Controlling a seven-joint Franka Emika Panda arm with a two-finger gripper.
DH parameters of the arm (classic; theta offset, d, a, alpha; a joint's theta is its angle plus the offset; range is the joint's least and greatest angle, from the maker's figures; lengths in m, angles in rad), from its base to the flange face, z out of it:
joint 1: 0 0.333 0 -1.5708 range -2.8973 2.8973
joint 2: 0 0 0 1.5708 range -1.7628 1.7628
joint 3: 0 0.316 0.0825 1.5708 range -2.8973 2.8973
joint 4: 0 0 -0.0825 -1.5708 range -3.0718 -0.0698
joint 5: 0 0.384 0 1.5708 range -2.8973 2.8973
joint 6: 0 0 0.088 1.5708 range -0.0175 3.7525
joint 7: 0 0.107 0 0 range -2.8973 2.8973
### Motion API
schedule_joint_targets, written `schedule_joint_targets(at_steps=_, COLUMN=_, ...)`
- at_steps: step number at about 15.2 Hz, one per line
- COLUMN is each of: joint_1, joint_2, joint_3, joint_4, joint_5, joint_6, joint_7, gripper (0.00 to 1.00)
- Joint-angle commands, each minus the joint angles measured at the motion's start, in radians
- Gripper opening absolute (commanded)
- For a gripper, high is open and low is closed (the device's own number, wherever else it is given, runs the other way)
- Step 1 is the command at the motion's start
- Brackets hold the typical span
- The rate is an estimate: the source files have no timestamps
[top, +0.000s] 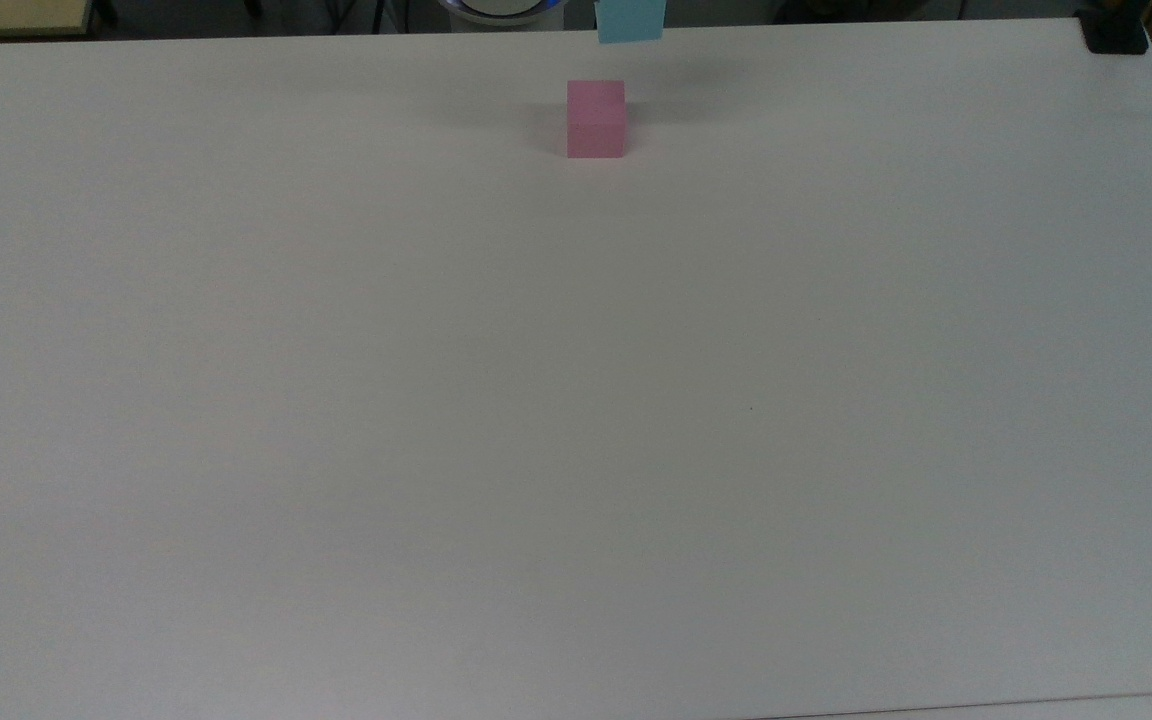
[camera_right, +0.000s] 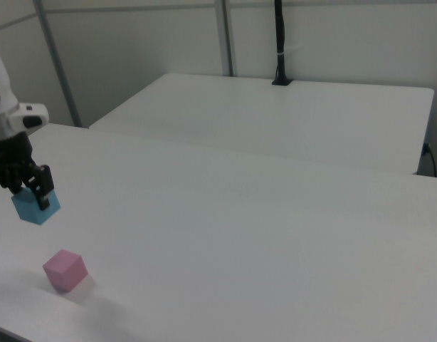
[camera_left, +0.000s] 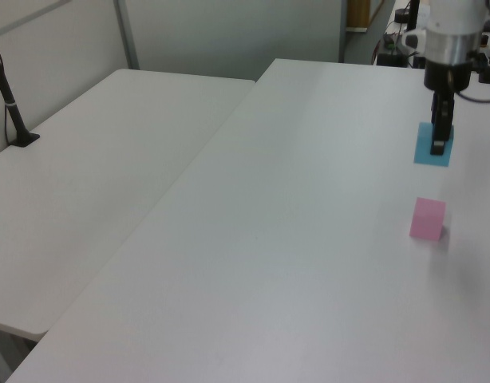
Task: Put blue cube on pink cube
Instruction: 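Lower the light-blue cube onto the top of the pink cube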
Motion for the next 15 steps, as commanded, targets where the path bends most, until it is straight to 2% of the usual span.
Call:
schedule_joint_targets(at_steps=1, joint_1=0.000, joint_2=-0.043, joint_3=-0.008, joint_4=-0.138, joint_5=0.013, joint_6=0.121, joint_7=0.039, gripper=0.16)
schedule_joint_targets(at_steps=9, joint_1=-0.009, joint_2=-0.035, joint_3=-0.008, joint_4=-0.311, joint_5=0.001, joint_6=0.317, joint_7=0.065, gripper=0.16)
schedule_joint_targets(at_steps=15, joint_1=-0.012, joint_2=-0.028, joint_3=-0.008, joint_4=-0.324, joint_5=-0.008, joint_6=0.362, joint_7=0.065, gripper=0.16)
